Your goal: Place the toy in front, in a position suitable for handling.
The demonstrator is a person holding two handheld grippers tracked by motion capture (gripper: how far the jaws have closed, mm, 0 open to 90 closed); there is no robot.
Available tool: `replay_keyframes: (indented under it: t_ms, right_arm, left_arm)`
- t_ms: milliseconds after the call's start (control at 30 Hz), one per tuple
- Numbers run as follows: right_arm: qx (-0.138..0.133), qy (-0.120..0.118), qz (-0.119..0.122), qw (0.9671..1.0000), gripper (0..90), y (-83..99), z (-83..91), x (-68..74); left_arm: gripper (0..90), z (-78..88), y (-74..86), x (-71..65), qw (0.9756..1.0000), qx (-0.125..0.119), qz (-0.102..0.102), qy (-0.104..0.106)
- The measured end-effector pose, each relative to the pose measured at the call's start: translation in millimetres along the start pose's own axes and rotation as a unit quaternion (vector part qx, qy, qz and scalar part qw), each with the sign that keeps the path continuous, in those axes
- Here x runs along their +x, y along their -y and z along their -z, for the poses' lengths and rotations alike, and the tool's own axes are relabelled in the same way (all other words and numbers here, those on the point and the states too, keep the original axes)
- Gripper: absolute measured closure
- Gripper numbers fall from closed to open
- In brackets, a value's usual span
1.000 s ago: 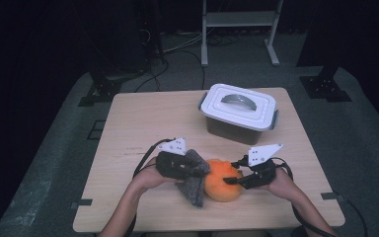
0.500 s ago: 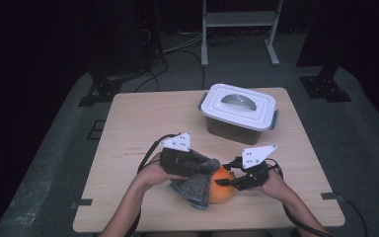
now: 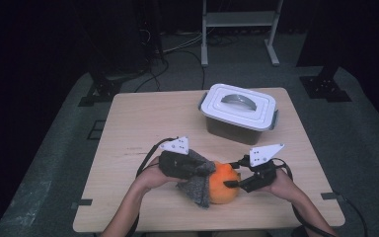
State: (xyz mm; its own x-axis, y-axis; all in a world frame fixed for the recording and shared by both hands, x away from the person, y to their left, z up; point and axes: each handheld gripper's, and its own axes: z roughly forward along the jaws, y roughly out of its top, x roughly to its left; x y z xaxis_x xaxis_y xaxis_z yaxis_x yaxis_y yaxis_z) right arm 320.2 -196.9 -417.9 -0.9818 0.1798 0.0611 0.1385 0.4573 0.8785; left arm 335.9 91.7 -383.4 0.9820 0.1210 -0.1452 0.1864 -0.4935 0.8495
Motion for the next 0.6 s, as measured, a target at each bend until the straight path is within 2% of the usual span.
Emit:
replay_keyframes:
  t_ms: [67,200,233,333,433,500,600]
  right_arm:
    - [0.012,0.010,-0.011,0.9998,27.8,-5.9,0.8,3.6]
    - [0.009,0.020,-0.010,0.9997,27.2,-10.8,1.0,12.2]
    - [0.011,0.019,-0.013,0.9997,29.0,-9.8,0.0,12.2]
    - [0.007,0.009,-0.003,0.9999,46.1,-2.2,0.9,9.1]
    - [0.003,0.003,0.010,0.9999,51.8,1.5,4.5,6.0]
    - [0.001,0.000,0.014,0.9999,54.1,2.6,7.2,4.1]
    - [-0.012,-0.004,0.012,0.9998,55.7,6.1,9.8,1.3]
  left_arm:
    - [71.2,-1.5,-2.2,-1.6,1.0000,0.002,-0.004,0.001]
    - [71.2,-5.1,-6.1,-5.5,0.9999,0.004,-0.010,0.005]
    - [71.2,-6.0,-6.7,-6.3,0.9999,0.006,-0.013,0.006]
    - [71.2,-4.2,-6.6,-6.7,0.9999,0.004,-0.014,0.007]
    - [71.2,3.0,-7.5,-5.3,0.9998,0.005,-0.017,-0.002]
    - [71.2,9.9,-5.5,-2.0,0.9998,0.007,-0.011,-0.016]
    - [71.2,17.5,-0.6,1.4,0.9997,0.002,0.000,-0.022]
